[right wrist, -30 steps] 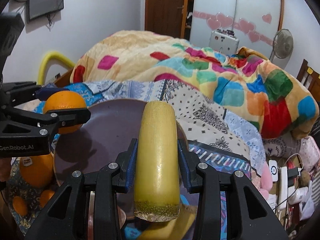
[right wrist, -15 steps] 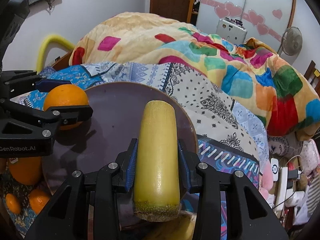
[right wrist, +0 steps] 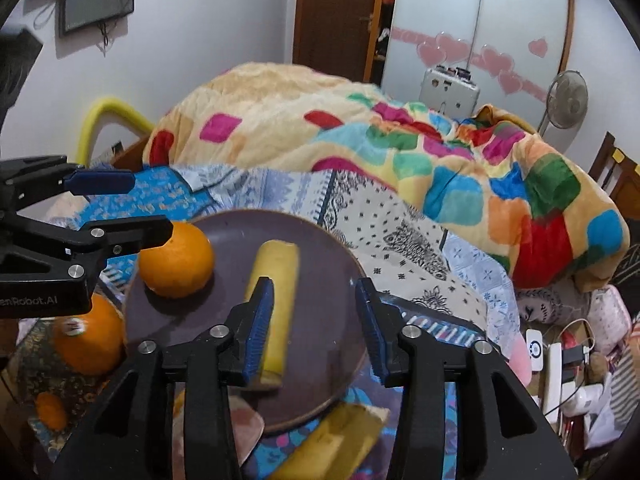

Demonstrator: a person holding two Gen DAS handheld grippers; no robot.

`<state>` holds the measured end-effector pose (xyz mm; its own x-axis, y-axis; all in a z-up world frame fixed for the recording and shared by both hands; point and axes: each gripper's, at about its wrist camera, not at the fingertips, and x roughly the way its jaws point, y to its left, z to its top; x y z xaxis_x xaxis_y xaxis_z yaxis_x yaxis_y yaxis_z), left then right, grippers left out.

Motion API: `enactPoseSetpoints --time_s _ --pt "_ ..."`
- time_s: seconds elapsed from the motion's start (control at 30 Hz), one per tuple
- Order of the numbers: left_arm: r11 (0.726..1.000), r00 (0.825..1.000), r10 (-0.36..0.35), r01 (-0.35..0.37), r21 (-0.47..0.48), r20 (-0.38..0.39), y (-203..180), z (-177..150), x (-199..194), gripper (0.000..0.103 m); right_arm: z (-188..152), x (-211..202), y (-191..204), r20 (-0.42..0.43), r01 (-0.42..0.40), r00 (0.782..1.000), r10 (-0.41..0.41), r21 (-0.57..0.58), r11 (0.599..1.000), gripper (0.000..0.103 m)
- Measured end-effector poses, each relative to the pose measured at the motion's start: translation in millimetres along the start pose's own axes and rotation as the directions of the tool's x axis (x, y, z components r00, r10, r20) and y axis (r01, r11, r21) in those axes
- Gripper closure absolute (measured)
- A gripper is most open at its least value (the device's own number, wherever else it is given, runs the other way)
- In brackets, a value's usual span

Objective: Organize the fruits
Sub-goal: 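Grasp the second bamboo shoot with the right tool while the left tool grasps the Dole-labelled orange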

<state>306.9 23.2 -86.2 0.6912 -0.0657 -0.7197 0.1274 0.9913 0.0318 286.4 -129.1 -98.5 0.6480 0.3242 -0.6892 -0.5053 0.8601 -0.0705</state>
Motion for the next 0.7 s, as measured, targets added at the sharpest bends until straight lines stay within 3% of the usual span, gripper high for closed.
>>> enactPoseSetpoints --time_s 0.17,0.4,0.7 --pt "0.997 0.997 0.049 -0.051 0.050 0.056 -5.1 -10.5 -22.7 0.025 -4.3 -21.8 -0.8 0.043 0.020 0.999 -0.020 0.007 1.000 0.059" --pt "0.996 0.994 0.054 -0.061 0.070 0.092 -9.7 -33.5 -48.5 0.014 -20.5 -42.0 -4.3 0.067 0.021 0.997 -0.023 0.035 0.999 0.057" --pt "1.000 0.999 0.023 -0.023 0.015 0.044 -4.8 -65.8 -49.7 0.012 -52.2 -48.3 -3.3 0.025 0.021 0.999 -0.022 0.038 0.999 0.056"
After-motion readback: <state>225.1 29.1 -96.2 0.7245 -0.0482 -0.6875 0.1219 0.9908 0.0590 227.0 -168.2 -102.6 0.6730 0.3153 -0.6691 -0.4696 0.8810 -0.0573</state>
